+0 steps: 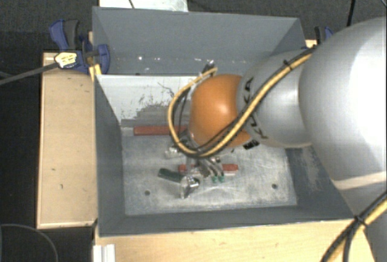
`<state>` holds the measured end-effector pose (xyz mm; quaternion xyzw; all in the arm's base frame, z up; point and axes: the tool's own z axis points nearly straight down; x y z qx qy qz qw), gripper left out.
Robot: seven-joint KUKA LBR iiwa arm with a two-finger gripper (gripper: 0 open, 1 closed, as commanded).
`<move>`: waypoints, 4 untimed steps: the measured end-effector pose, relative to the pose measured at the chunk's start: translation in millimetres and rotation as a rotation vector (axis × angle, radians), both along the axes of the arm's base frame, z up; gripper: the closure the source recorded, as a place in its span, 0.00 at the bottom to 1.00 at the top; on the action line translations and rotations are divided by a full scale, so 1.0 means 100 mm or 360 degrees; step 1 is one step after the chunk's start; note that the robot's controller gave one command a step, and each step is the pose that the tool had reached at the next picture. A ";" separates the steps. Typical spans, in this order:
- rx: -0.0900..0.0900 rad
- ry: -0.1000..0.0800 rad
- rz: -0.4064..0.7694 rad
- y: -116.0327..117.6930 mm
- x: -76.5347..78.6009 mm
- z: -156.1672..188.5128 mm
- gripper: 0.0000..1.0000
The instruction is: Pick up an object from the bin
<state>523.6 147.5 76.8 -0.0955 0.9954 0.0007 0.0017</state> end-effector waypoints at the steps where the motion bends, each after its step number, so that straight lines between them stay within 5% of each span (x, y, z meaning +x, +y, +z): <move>1: 0.0001 0.0000 -0.0005 0.02 0.00 -0.01 1.00; 2: 0.0001 0.0000 -0.0004 0.02 0.00 -0.01 1.00; 3: -0.0001 0.0003 -0.0043 -0.11 -0.01 0.63 1.00; 4: -0.0001 0.0003 -0.0044 -0.11 -0.01 0.63 1.00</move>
Offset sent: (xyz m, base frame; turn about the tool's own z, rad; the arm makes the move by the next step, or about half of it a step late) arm 0.0000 0.0000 0.0000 0.0000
